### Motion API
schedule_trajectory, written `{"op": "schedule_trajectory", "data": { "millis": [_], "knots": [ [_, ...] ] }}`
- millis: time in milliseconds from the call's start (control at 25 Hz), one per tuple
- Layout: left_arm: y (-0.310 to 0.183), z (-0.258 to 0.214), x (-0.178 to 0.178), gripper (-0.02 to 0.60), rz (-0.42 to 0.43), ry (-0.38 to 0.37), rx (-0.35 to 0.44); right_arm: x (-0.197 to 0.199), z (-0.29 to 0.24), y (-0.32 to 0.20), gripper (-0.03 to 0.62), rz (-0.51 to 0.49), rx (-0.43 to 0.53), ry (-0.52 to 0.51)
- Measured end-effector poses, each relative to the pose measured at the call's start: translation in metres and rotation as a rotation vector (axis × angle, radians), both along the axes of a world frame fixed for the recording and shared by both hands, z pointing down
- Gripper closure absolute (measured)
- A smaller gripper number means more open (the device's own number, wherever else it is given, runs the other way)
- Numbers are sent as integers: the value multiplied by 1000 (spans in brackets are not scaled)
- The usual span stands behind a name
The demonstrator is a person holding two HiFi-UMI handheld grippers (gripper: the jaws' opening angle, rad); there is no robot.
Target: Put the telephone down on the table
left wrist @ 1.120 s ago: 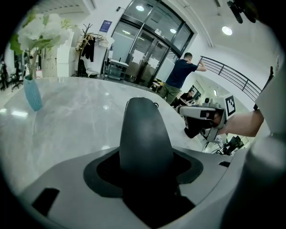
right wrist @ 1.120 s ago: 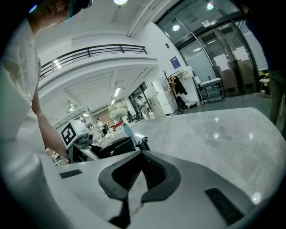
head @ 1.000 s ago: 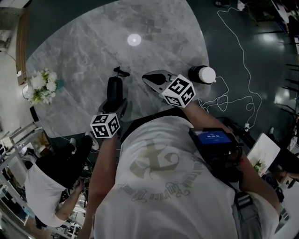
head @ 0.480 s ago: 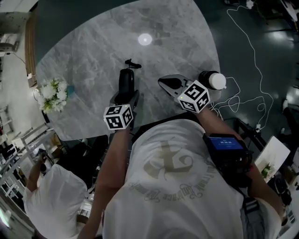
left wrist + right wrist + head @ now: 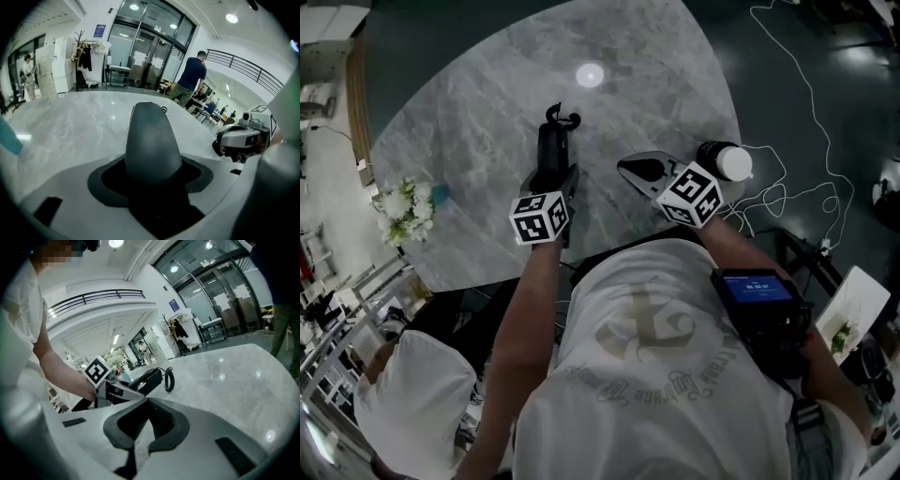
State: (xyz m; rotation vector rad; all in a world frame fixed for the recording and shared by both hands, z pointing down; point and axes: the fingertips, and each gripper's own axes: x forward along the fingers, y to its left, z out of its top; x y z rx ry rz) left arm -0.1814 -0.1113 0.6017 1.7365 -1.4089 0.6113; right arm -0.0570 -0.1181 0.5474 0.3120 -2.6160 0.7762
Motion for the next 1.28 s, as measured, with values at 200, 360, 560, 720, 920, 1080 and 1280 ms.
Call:
{"op": "schedule_trajectory", "data": {
  "millis": [200, 360, 560, 720, 920, 1080, 1280],
  "knots": [
    [-20, -6, 7, 291, 18, -26, 44, 3, 3, -6, 579, 4, -5, 2],
    [-25, 0, 10, 291, 20, -32, 35, 4, 4, -7, 579, 8, -11, 2],
    [-19, 17, 11, 291, 22, -34, -18, 5, 6, -6, 579, 15, -21, 2],
    [-16, 28, 13, 290, 43, -46, -52, 7, 9, -7, 579, 20, -26, 7],
    [-15, 34, 17, 290, 71, -63, -70, 8, 11, -6, 579, 26, -33, 7],
    [-14, 38, 22, 290, 84, -68, -81, 11, 11, -4, 579, 30, -37, 8],
    [-15, 43, 20, 288, 98, -80, -101, 11, 12, -7, 579, 36, -35, 7]
  ]
}}
